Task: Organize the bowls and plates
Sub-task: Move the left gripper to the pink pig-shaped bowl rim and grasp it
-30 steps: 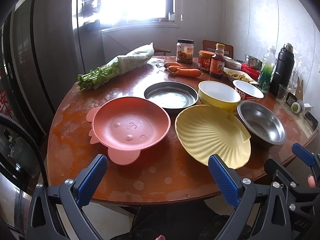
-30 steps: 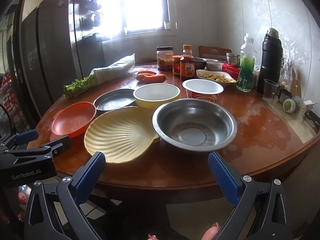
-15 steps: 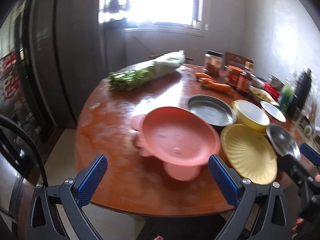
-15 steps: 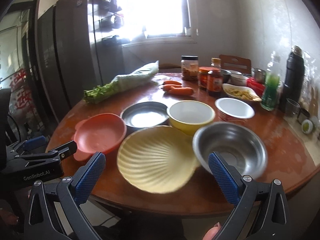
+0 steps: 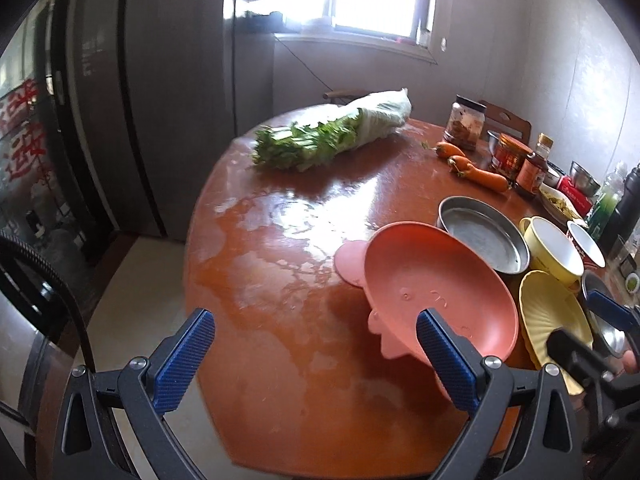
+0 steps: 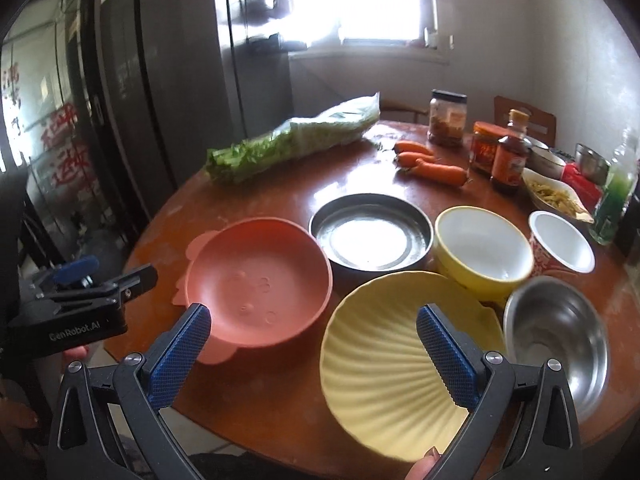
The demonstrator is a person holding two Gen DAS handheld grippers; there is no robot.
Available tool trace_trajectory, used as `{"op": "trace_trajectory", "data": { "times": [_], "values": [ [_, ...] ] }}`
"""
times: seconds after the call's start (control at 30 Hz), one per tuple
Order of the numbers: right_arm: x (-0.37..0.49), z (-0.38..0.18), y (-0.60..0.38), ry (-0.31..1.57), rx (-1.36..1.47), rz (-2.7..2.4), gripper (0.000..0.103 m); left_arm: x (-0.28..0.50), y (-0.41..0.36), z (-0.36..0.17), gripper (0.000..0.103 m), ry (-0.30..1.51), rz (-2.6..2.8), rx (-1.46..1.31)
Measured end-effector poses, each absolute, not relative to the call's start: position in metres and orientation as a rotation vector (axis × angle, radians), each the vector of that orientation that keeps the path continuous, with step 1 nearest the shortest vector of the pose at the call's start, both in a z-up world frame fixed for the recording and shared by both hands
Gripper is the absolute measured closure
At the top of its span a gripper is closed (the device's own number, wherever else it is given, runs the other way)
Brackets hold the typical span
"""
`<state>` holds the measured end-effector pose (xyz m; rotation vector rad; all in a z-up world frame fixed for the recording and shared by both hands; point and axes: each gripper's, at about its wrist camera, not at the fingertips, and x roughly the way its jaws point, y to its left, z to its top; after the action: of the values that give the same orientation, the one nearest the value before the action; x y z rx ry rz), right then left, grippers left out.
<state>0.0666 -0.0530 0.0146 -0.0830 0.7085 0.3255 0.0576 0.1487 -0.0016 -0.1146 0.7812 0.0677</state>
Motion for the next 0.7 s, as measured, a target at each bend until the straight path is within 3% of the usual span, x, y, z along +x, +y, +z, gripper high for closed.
{"op": "trace_trajectory", "data": {
  "times": [0.17, 0.23, 0.33, 0.4, 0.53, 0.7],
  "values": [
    [0.088, 0.005, -0.048, 0.762, -0.088, 0.353, 0.011, 0.08, 0.139, -0.016, 0.001, 0.838, 0.006, -0.114],
    [0.096, 0.001, -0.044, 0.783, -0.113, 0.367, 0.031, 0.086, 0.137, -0.021, 0.002, 0.858, -0.007, -0.122],
    [0.106, -0.006, -0.042, 0.811, -0.138, 0.367, 0.048, 0.092, 0.134, -0.025, 0.002, 0.869, -0.029, -0.128],
    [0.112, -0.009, -0.04, 0.822, -0.156, 0.362, 0.051, 0.094, 0.134, -0.026, 0.003, 0.87, -0.038, -0.135],
    [0.122, -0.013, -0.04, 0.847, -0.155, 0.384, 0.066, 0.098, 0.132, -0.026, 0.007, 0.879, -0.059, -0.143],
    [0.129, -0.014, -0.036, 0.851, -0.194, 0.368, 0.069, 0.102, 0.127, -0.03, 0.012, 0.898, -0.071, -0.139]
  ]
}}
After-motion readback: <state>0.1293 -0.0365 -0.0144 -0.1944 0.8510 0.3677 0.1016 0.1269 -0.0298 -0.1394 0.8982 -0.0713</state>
